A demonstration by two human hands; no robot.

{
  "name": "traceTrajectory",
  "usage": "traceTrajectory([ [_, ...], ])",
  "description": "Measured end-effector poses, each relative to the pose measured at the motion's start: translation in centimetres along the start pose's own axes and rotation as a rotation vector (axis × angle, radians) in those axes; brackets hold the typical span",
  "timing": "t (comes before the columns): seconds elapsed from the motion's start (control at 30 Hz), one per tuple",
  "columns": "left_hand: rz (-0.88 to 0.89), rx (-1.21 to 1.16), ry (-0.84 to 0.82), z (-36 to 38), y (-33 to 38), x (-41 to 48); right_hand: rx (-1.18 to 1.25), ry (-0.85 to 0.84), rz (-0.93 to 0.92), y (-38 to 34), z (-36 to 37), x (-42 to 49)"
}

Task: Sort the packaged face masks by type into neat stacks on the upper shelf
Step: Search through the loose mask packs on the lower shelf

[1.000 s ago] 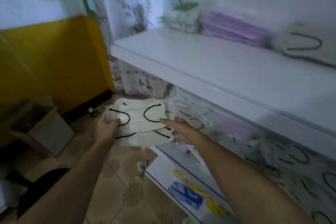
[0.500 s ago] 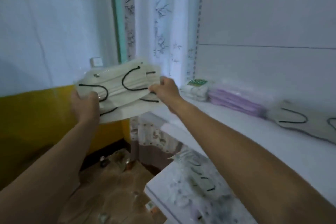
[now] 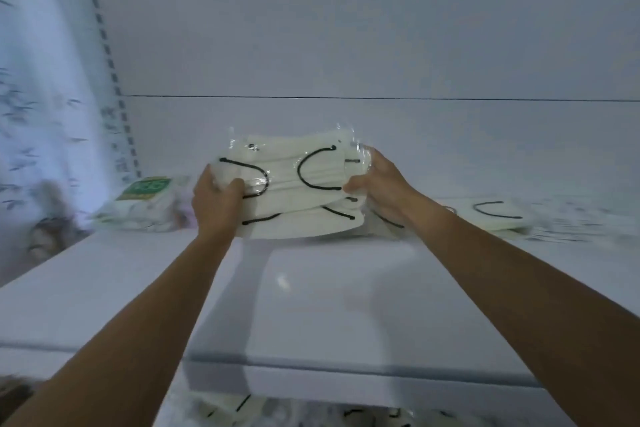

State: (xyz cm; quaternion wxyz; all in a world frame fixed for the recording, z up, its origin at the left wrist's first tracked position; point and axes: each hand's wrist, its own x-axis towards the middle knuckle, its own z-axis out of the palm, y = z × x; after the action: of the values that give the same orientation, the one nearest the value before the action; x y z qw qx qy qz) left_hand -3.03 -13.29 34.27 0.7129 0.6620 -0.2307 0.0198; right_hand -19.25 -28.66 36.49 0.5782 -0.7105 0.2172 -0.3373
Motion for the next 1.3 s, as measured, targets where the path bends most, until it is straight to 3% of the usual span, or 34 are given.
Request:
traceTrajectory([
  [0.23, 0.090, 0.043, -0.324, 6.1, 1.7, 0.3, -0.016, 0.134, -0.007, -0.9, -7.0, 0.3],
  [0.43, 0.137, 0.000, -0.399, 7.9, 3.5, -0.7, -0.015, 0.174, -0.069, -2.7, -9.7, 0.0],
  [0.63, 0.112, -0.052, -0.538, 11.8, 4.0, -3.5, -0.098, 0.329, -0.080, -1.5, -14.9, -3.0],
  [0.87, 0.126, -0.118, -0.529, 17.0, 4.1, -9.4, -0.090, 0.318, -0.011, -1.6, -21.8, -7.4],
  [1.1, -0.085, -0.145, -0.562, 19.0, 3.1, -15.0, -0.059, 0.347, 0.087, 2.1, -26.1, -11.0],
  [1.3, -0.153, 0.081, -0.578, 18.7, 0.0, -17.0, -0.100, 0.279, 0.176, 7.4, -25.7, -12.5],
])
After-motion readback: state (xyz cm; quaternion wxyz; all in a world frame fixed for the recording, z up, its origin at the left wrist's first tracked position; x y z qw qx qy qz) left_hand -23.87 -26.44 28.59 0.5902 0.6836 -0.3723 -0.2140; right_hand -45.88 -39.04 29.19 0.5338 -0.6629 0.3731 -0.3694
